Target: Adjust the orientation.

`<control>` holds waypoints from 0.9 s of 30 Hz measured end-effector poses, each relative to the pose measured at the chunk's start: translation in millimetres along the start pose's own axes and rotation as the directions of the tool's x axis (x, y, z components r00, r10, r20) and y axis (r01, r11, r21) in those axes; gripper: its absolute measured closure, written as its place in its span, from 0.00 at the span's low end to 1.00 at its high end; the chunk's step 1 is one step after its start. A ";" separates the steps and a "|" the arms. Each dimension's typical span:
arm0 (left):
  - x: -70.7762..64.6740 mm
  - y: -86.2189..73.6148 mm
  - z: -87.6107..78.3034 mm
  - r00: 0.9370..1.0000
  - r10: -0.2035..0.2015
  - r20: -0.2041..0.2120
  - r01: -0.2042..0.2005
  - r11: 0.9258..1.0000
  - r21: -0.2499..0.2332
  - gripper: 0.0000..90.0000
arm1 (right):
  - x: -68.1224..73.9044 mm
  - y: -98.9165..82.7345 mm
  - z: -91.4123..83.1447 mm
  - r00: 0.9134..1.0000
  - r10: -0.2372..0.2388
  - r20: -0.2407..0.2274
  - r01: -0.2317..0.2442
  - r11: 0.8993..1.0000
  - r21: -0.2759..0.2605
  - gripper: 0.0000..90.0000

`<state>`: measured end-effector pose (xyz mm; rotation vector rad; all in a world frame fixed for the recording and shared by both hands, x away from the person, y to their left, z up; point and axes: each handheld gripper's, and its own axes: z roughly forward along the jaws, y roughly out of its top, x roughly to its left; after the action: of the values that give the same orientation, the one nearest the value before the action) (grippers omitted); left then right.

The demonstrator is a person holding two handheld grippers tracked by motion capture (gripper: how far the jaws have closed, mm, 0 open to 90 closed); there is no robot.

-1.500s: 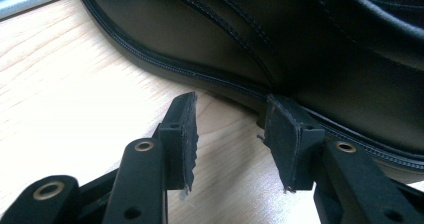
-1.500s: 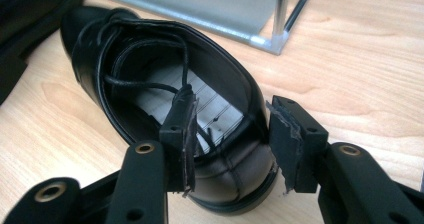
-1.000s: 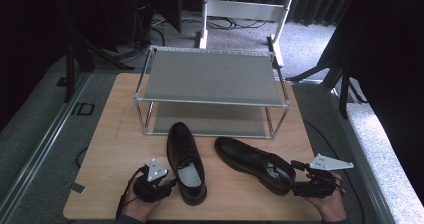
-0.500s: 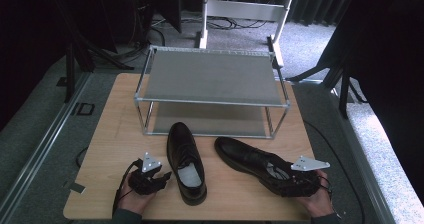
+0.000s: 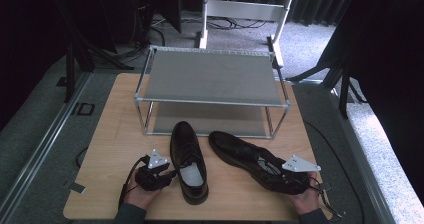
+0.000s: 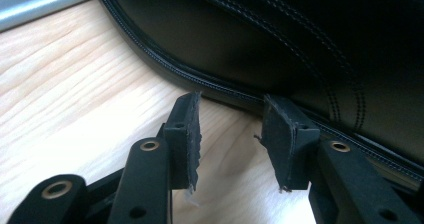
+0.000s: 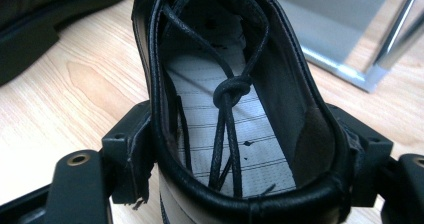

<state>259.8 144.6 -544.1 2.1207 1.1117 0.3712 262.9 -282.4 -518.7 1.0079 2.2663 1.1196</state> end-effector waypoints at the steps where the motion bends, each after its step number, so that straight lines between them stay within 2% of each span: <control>1: -2.1 2.6 2.2 1.000 0.011 0.003 -0.011 1.000 0.003 0.67 | 2.3 1.0 1.7 1.000 -0.005 0.003 0.005 1.000 -0.004 0.27; 7: -16.2 15.3 16.0 0.998 0.054 0.038 -0.054 0.999 -0.002 0.68 | 12.9 11.6 8.9 0.999 -0.016 0.050 0.018 0.999 -0.050 0.29; 9: -21.2 18.3 20.0 0.997 0.067 0.050 -0.066 0.998 -0.007 0.68 | 11.3 14.5 9.2 0.998 0.004 0.055 -0.001 0.998 -0.067 0.28; 13: -33.0 25.7 30.0 0.992 0.093 0.091 -0.092 0.996 -0.015 0.68 | 8.6 15.0 11.6 0.998 0.016 0.060 -0.012 0.998 -0.064 0.28; 16: -42.0 30.8 36.3 0.990 0.102 0.101 -0.101 0.995 -0.019 0.67 | 7.2 15.5 14.3 0.997 0.028 0.068 -0.024 0.997 -0.070 0.27; 17: -44.9 32.2 38.2 0.988 0.104 0.111 -0.102 0.995 -0.020 0.64 | 5.9 16.3 15.6 0.997 0.035 0.067 -0.029 0.997 -0.076 0.27; 18: -48.0 33.0 39.6 0.989 0.111 0.102 -0.109 0.994 -0.022 0.61 | 4.5 17.0 17.1 0.997 0.043 0.064 -0.038 0.996 -0.083 0.27; 25: -47.7 34.2 40.1 0.989 0.104 0.108 -0.102 0.995 -0.019 0.60 | 1.4 30.2 36.3 0.997 0.056 0.052 -0.051 0.995 -0.087 0.27; 27: -48.0 34.3 40.1 0.989 0.103 0.106 -0.102 0.995 -0.018 0.60 | 1.9 34.4 41.3 0.997 0.068 0.041 -0.066 0.995 -0.068 0.27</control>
<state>273.6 74.7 -545.4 2.1652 0.9400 0.3082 302.3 -245.9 -515.3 1.0779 2.1612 1.1820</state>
